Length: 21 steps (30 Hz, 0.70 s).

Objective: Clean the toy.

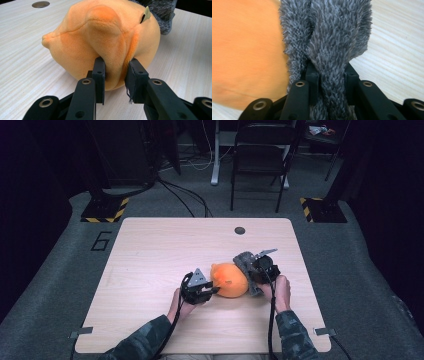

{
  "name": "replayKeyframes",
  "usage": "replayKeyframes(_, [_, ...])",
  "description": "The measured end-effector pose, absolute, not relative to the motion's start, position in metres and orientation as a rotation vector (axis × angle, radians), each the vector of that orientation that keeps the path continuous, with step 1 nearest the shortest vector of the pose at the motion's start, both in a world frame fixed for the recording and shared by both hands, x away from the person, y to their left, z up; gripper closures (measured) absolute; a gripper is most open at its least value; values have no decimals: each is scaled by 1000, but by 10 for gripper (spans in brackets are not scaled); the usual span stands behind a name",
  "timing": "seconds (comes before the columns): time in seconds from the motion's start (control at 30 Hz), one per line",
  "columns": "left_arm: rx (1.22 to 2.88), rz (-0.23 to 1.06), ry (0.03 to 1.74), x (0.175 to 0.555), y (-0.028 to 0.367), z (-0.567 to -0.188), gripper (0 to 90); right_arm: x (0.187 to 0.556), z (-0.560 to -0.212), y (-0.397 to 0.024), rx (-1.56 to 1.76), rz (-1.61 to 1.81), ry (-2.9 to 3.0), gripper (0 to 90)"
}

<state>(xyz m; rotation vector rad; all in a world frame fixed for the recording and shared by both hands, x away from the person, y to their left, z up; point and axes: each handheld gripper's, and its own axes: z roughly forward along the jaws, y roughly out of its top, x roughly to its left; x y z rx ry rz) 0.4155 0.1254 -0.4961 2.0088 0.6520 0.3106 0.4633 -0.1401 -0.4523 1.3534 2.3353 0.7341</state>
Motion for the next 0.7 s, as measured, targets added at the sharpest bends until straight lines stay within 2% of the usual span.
replayKeyframes(0.2, [2004,312,663,416,127,-497,709,469,-462,-144,1400,673,2320,725])
replayKeyframes(0.5, [2002,311,666,416,127,-497,709,449,-412,-132,1268,878,2240,727])
replayKeyframes(0.7, [2007,333,656,413,123,-496,709,429,-392,-98,1107,1023,2291,727])
